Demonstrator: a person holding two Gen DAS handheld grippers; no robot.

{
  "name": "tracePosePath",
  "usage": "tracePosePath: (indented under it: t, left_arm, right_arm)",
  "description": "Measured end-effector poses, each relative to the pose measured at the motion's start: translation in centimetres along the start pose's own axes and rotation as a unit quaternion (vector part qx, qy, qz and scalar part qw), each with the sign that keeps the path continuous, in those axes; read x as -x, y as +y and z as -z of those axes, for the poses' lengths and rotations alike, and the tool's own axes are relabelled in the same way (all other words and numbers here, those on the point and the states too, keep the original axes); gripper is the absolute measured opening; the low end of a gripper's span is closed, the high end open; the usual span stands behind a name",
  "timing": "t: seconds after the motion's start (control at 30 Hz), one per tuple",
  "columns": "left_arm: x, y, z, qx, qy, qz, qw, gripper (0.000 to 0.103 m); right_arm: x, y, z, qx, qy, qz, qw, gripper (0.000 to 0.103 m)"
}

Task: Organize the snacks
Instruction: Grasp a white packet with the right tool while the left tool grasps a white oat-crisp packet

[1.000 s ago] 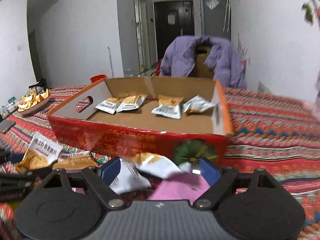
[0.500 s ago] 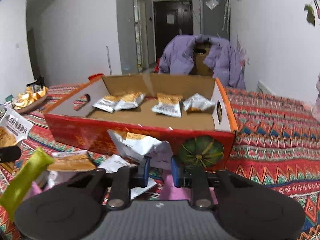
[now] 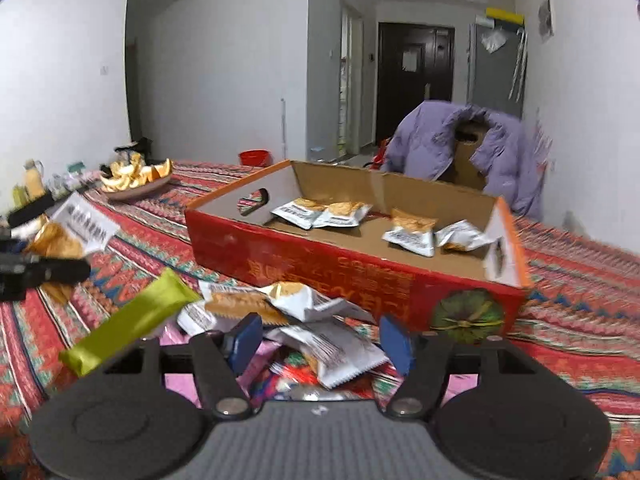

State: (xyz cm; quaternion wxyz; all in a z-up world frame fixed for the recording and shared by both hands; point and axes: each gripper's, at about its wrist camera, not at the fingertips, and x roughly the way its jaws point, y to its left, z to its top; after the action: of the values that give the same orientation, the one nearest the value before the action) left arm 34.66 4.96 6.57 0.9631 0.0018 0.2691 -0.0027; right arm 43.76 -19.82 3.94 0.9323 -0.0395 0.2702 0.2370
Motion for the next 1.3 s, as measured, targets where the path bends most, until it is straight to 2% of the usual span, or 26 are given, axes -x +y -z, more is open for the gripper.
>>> tracePosePath:
  t: [0.1,0.2,0.27,0.3,0.33,0.4,0.47,0.5,0.53,0.6,0.7,0.77,0.83,0.87,0.9,1.0,1.13,1.3]
  left_arm:
    - [-0.2,-0.1,-0.1,-0.001,-0.001,0.0,1.0,0.04]
    - [-0.4,-0.2,-0.2,-0.004,0.001,0.0,1.0,0.04]
    - [-0.6,-0.2,-0.1,-0.008,0.002,-0.001,1.0,0.04]
    - [-0.6,-0.2,-0.1,-0.01,0.003,-0.001,0.9999,0.04]
    - [-0.8,-0.2,0.0,-0.01,0.004,-0.002,0.9999,0.04]
    - [-1.0,-0.2,0.0,-0.01,0.007,-0.002,0.9999,0.04]
    - [-1.2,-0.3,0.0,-0.01,0.009,-0.002,0.9999,0.04]
    - [-1.2,-0.3,0.1,-0.01,0.008,-0.002,0.9999,0.04]
    - [-1.3,-0.3,0.0,-0.009,0.008,-0.001,0.9999,0.04]
    - [-1.3,-0.4,0.1,-0.01,0.008,0.0,0.9999,0.04]
    - [-1.4,-0.4,0.1,-0.011,0.01,0.0,0.9999,0.04]
    - [-1.5,-0.5,0.1,-0.012,0.01,0.001,0.9999,0.04]
    - [-1.5,-0.5,0.1,-0.013,0.01,0.001,0.9999,0.04]
    - [-1.5,-0.5,0.1,-0.012,0.011,0.0,0.9999,0.04]
    - [-1.5,-0.5,0.1,-0.012,0.012,0.0,0.9999,0.04]
    - [-1.3,-0.6,0.0,-0.014,0.01,-0.003,0.9998,0.04]
    - [-0.2,-0.6,-0.3,-0.014,0.001,0.002,0.9999,0.04]
    - [2.4,-0.8,-0.3,-0.002,-0.009,0.021,0.9997,0.04]
  right_arm:
    - [-2.9,-0.9,-0.8,-0.052,0.023,-0.016,0.998,0.065]
    - [-5.7,-1.6,-1.2,-0.094,0.033,-0.014,0.995,0.069]
    - [-6.5,-2.1,-1.2,-0.124,0.031,-0.033,0.991,0.068]
    - [-6.7,-2.3,-1.2,-0.136,0.031,-0.043,0.989,0.066]
    - [-6.8,-2.3,-1.2,-0.142,0.028,-0.046,0.988,0.056]
    - [-6.8,-2.5,-1.2,-0.15,0.021,-0.048,0.987,0.044]
    - [-6.6,-2.6,-1.1,-0.156,0.021,-0.057,0.986,0.044]
    - [-6.5,-2.7,-1.1,-0.161,0.021,-0.063,0.985,0.045]
    - [-6.3,-2.8,-1.1,-0.166,0.022,-0.068,0.983,0.057]
    - [-5.8,-3.3,-1.0,-0.189,0.013,-0.074,0.979,0.075]
    - [-5.5,-4.1,-1.0,-0.217,-0.004,-0.072,0.974,0.075]
    - [-6.0,-4.2,-1.0,-0.206,0.002,-0.052,0.977,0.069]
    - [-6.4,-4.1,-0.8,-0.2,0.01,-0.047,0.979,0.043]
    - [-6.6,-4.2,-0.6,-0.202,0.015,-0.056,0.978,0.042]
    - [-6.6,-4.2,-0.5,-0.206,0.014,-0.054,0.977,0.035]
    - [-6.2,-3.7,-0.7,-0.185,0.008,-0.046,0.982,0.03]
    - [-4.4,-2.2,-1.2,-0.138,-0.002,-0.034,0.99,0.029]
    - [1.5,-0.5,-0.6,-0.11,-0.028,-0.028,0.993,0.029]
